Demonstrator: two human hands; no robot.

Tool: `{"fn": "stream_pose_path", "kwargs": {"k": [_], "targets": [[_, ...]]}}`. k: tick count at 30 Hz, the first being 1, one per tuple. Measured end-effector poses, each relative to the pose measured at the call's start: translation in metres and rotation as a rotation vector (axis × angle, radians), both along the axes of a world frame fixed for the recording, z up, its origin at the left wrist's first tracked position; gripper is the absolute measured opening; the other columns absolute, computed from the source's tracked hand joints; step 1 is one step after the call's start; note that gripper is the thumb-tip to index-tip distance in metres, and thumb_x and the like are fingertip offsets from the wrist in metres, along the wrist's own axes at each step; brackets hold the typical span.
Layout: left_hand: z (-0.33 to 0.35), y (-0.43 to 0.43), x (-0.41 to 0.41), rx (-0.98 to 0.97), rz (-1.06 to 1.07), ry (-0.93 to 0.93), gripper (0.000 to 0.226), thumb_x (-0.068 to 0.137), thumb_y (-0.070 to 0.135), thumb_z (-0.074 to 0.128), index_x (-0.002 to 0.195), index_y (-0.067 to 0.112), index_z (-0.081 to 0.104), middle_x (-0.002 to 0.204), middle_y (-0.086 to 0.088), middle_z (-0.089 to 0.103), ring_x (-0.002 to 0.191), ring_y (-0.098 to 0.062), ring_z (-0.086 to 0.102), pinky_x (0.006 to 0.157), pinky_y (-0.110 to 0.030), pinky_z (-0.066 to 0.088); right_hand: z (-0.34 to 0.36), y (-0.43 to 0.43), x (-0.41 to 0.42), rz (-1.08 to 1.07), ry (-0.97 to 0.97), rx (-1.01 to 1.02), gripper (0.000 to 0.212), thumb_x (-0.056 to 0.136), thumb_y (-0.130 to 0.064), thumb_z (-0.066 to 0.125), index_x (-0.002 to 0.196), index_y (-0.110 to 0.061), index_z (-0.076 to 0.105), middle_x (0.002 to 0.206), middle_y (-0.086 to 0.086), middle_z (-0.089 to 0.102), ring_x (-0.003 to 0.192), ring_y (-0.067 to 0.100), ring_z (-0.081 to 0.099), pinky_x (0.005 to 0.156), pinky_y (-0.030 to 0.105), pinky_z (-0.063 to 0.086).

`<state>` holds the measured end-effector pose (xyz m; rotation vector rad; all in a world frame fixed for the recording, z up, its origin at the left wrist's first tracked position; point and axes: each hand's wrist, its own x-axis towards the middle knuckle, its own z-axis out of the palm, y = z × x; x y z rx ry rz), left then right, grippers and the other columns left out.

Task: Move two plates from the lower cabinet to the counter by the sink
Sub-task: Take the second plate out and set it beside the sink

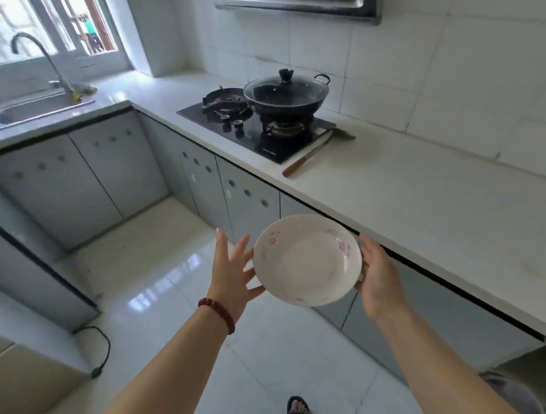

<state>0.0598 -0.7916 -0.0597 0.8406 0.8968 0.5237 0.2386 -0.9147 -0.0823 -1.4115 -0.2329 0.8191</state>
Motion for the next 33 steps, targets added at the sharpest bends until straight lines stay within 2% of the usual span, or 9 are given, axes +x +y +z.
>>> {"fn": "stream_pose_path", "kwargs": {"k": [2, 4, 7, 9, 11, 15, 25, 33], "targets": [[0.001, 0.030, 0.003, 0.043, 0.039, 0.015, 0.078, 0.078, 0.079, 0.016, 0.139, 0.036, 0.037, 0.148, 0.003, 0.038, 0.133, -0.025, 0.037, 0.094, -0.050, 0.035, 0.000, 0.040, 0.004, 0.047, -0.011, -0.018, 0.044, 0.096, -0.033, 0.037, 0.116, 0.004, 0.050, 0.122, 0.027, 0.054, 0.112, 0.042, 0.055, 0.093, 0.050, 0.046], [0.003, 0.059, 0.007, 0.069, 0.084, 0.039, 0.077, 0.078, 0.079, 0.016, 0.139, 0.035, 0.036, 0.148, 0.004, 0.038, 0.133, -0.025, 0.037, 0.095, -0.049, 0.036, 0.001, 0.078, 0.010, 0.080, -0.003, -0.019, 0.044, 0.096, -0.032, 0.036, 0.115, 0.005, 0.046, 0.123, 0.028, 0.051, 0.117, 0.043, 0.045, 0.099, 0.055, 0.039], [0.007, 0.099, 0.015, 0.074, 0.173, 0.047, 0.078, 0.079, 0.078, 0.018, 0.140, 0.032, 0.038, 0.146, 0.003, 0.040, 0.131, -0.026, 0.040, 0.098, -0.052, 0.037, 0.005, 0.132, 0.020, 0.132, -0.016, 0.007, 0.041, 0.096, -0.034, 0.035, 0.119, -0.004, 0.053, 0.120, 0.025, 0.056, 0.113, 0.040, 0.052, 0.096, 0.053, 0.043], [0.011, 0.125, 0.017, 0.070, 0.239, 0.038, 0.078, 0.079, 0.077, 0.019, 0.139, 0.032, 0.039, 0.145, 0.002, 0.042, 0.129, -0.027, 0.041, 0.096, -0.051, 0.039, 0.008, 0.165, 0.025, 0.173, -0.014, 0.027, 0.042, 0.095, -0.037, 0.036, 0.126, -0.016, 0.054, 0.122, 0.013, 0.061, 0.109, 0.026, 0.059, 0.096, 0.045, 0.048], [0.014, 0.148, 0.015, 0.062, 0.300, 0.025, 0.076, 0.080, 0.077, 0.020, 0.137, 0.032, 0.041, 0.144, 0.001, 0.044, 0.128, -0.028, 0.041, 0.094, -0.050, 0.039, 0.008, 0.198, 0.028, 0.220, -0.018, 0.033, 0.043, 0.094, -0.039, 0.037, 0.128, -0.017, 0.053, 0.125, 0.012, 0.060, 0.110, 0.017, 0.057, 0.095, 0.040, 0.046], [0.014, 0.193, 0.001, 0.047, 0.409, 0.011, 0.076, 0.079, 0.078, 0.021, 0.136, 0.032, 0.043, 0.142, 0.000, 0.046, 0.126, -0.029, 0.044, 0.090, -0.048, 0.042, 0.011, 0.261, 0.023, 0.314, 0.016, 0.037, 0.047, 0.094, -0.039, 0.037, 0.137, -0.024, 0.046, 0.136, 0.000, 0.054, 0.122, 0.018, 0.052, 0.103, 0.045, 0.042], [0.010, 0.362, -0.062, 0.074, 0.602, -0.065, 0.077, 0.081, 0.075, 0.024, 0.138, 0.027, 0.043, 0.136, -0.003, 0.049, 0.121, -0.029, 0.049, 0.093, -0.048, 0.047, 0.017, 0.458, -0.036, 0.413, -0.012, 0.081, 0.046, 0.094, -0.034, 0.036, 0.139, -0.028, 0.040, 0.140, -0.002, 0.049, 0.124, 0.018, 0.048, 0.105, 0.045, 0.040], [0.034, 0.525, -0.124, 0.159, 0.615, -0.077, 0.077, 0.082, 0.074, 0.021, 0.140, 0.026, 0.039, 0.136, -0.003, 0.050, 0.121, -0.027, 0.048, 0.089, -0.045, 0.046, 0.040, 0.630, -0.091, 0.472, -0.033, 0.118, 0.045, 0.097, -0.033, 0.034, 0.141, -0.026, 0.038, 0.140, 0.001, 0.050, 0.126, 0.019, 0.048, 0.107, 0.044, 0.037]]}}
